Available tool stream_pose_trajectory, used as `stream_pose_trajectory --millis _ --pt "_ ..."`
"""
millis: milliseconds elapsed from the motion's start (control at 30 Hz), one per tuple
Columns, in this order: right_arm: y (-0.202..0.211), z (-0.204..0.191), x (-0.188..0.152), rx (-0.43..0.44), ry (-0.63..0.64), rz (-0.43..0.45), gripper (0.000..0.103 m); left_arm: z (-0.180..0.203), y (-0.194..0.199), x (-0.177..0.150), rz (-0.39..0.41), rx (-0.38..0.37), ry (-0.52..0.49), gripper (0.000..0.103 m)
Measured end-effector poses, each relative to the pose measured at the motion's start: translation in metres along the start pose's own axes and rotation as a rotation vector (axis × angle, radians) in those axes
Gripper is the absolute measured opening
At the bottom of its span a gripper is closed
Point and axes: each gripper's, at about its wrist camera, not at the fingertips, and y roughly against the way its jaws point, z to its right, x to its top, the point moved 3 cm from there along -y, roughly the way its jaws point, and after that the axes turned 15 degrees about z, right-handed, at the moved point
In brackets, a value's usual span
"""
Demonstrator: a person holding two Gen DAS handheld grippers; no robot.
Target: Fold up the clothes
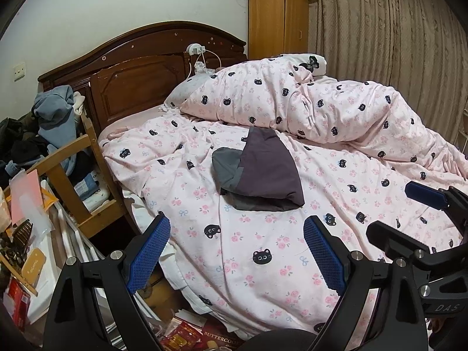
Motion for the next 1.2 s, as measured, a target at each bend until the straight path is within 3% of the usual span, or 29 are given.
stream_pose_trajectory --millis 1200 --pt "0.0006 0.0042 -0.0074 0.003 -0.022 -0.012 0.094 -0.0032 0.0018 -0.0031 -0.005 0.014 0.003 0.090"
